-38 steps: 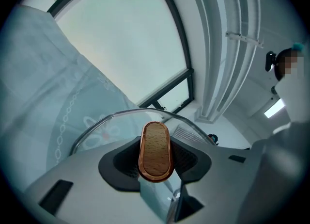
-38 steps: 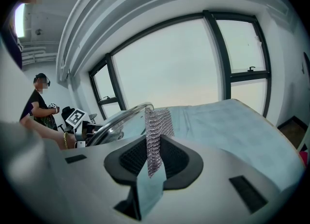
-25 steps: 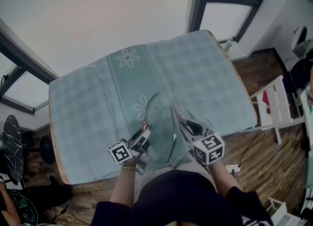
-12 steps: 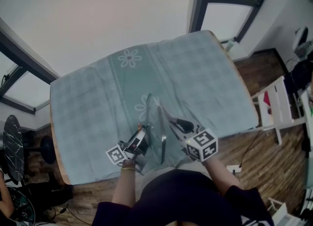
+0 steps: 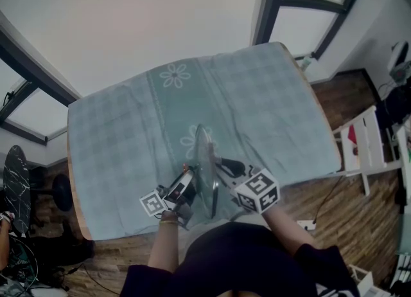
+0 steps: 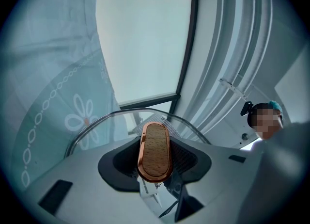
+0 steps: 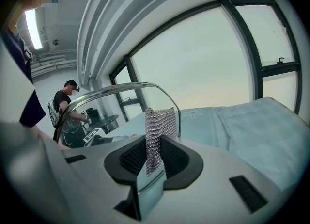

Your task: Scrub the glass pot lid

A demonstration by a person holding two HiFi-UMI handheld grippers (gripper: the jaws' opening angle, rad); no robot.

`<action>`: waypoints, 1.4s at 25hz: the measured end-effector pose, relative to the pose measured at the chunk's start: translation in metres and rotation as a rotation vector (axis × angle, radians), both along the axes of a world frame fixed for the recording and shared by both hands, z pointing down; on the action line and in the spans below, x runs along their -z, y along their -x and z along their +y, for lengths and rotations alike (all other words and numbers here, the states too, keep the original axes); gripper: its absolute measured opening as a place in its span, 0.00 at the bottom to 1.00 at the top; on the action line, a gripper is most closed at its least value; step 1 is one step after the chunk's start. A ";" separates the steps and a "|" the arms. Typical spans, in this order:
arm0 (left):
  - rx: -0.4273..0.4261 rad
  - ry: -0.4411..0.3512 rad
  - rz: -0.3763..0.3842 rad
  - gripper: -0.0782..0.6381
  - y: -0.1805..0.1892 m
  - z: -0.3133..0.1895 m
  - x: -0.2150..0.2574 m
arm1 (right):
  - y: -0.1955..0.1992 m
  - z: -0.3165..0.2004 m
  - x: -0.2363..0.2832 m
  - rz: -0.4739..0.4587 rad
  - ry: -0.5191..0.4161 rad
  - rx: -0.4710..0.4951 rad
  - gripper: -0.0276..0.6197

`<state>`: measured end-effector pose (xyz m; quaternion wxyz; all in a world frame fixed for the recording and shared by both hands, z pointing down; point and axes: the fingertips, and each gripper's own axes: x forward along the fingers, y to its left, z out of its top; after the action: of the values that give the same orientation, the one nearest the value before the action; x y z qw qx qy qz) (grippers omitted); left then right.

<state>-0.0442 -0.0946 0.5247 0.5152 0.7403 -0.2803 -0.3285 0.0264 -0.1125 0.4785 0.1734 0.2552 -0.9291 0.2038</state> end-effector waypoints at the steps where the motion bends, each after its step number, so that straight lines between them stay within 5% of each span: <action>1: 0.001 0.000 0.003 0.34 0.000 0.000 0.000 | 0.002 0.001 0.000 -0.001 0.000 0.008 0.17; 35: 0.057 0.020 0.037 0.34 0.009 -0.001 -0.004 | 0.013 0.066 0.003 -0.062 0.017 0.263 0.17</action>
<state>-0.0532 -0.0958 0.5285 0.5180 0.7206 -0.2950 -0.3539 0.0135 -0.0466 0.4753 0.1721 0.1235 -0.9577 0.1949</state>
